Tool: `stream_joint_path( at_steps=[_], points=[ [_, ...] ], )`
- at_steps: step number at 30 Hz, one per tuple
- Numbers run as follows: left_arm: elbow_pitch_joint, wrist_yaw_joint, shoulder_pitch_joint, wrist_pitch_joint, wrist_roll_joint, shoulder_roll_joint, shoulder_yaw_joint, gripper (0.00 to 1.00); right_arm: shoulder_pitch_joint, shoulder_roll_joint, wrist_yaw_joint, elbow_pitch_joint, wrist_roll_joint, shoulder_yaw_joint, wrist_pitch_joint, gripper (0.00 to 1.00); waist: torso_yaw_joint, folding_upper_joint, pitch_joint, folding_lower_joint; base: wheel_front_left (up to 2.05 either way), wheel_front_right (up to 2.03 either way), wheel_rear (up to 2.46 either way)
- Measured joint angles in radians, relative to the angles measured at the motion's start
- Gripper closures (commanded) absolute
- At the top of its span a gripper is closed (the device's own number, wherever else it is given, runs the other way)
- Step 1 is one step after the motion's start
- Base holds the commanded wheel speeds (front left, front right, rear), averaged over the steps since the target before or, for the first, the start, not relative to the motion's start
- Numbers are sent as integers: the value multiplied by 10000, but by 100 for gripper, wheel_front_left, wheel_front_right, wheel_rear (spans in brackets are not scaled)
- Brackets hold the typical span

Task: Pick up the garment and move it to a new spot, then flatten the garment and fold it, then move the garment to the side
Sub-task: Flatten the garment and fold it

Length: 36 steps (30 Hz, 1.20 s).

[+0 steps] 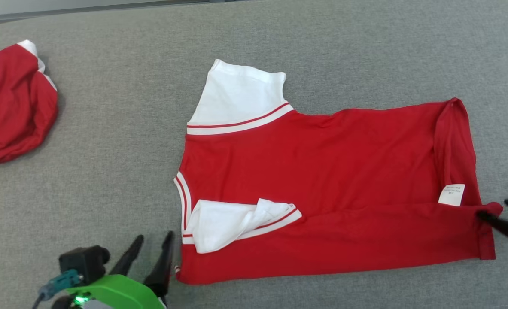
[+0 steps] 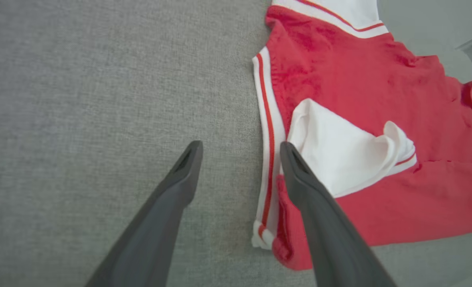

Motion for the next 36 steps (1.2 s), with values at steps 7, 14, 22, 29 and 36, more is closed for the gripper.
stream_joint_path(
  at_steps=[7, 14, 22, 29, 36],
  points=[
    [-1120, 69, -2524, 1152, 560, 1055, 591, 0, -2004, 314, -2, -230, -529, -1026, -190, 0, -453, 0, 559, 0, 0, 0, 0],
    [1160, -663, -7400, 2462, 903, 305, -267, 0, -5185, 1586, -4, 984, -1977, -27, 125, 0, -679, 0, 1824, 1, 0, 0, 0],
    [4378, -1279, -9500, 2380, 1361, -646, -1041, 0, -6966, 2606, -4, 2642, -2631, 1513, -238, 0, -626, -1, 3293, 0, 0, 0, 0],
    [5235, -1708, -10051, 2253, 1210, -828, -1083, 13, -7459, 2374, 2, 2913, -2006, 2286, -715, 0, -809, 0, 3522, 0, 0, 0, 0],
    [5275, -2169, -9692, 2368, 736, -953, -1266, 100, -7380, 2102, -67, 2702, -920, 3122, -1039, 100, -893, 0, 3060, 0, 0, 0, 0]
  ],
)
